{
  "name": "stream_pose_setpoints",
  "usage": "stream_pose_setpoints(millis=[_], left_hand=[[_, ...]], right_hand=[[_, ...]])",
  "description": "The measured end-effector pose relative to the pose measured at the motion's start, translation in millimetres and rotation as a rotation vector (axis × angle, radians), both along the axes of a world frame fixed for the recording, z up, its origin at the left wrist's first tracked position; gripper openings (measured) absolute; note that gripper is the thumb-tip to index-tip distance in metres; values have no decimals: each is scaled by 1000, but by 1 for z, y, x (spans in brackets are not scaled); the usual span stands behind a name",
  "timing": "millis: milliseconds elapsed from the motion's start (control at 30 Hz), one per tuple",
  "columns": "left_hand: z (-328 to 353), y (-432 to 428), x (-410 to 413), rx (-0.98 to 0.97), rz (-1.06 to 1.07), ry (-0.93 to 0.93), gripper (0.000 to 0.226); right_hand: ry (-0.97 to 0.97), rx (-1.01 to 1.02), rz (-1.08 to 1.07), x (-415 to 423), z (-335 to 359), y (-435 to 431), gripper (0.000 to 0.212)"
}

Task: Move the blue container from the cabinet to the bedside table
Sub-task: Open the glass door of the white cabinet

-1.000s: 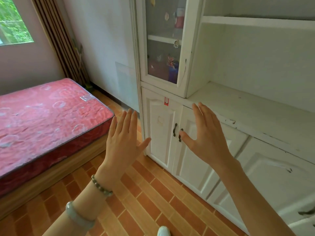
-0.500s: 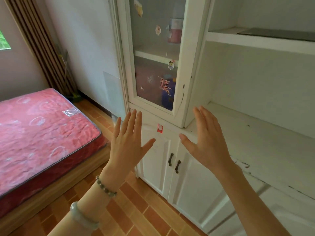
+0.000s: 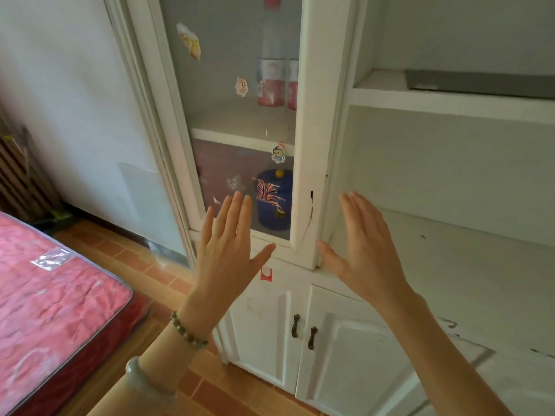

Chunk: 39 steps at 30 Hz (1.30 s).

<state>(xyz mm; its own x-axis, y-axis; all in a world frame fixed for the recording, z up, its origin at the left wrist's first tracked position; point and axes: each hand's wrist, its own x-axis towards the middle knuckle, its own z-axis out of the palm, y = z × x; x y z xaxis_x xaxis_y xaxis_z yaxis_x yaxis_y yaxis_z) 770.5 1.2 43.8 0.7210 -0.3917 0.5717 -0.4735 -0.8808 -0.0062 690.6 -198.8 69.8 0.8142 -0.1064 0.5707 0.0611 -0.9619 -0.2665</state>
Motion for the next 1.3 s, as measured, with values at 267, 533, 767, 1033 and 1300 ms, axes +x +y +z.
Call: stream_pose_setpoints(millis=[267,533,767,1033,1300], left_hand=[[15,-13,37,-40,-93,-60,83],[64,-44,56,-56,-157,-190,90],[163,-70,81,-115,-198,-409,88],[257,-89,86,-269,-230,-609,85],[294,-111,93,-276,-213,-694,76]], right_hand=[[-61,-38,-72,19,16,1,75],[-222,-124,-124,31,65,-22,73],[-431,-230,-145,36,159,-44,70],[-573,-313,-171,41,228,-51,68],[-553,-412,-252,45,260,-63,67]])
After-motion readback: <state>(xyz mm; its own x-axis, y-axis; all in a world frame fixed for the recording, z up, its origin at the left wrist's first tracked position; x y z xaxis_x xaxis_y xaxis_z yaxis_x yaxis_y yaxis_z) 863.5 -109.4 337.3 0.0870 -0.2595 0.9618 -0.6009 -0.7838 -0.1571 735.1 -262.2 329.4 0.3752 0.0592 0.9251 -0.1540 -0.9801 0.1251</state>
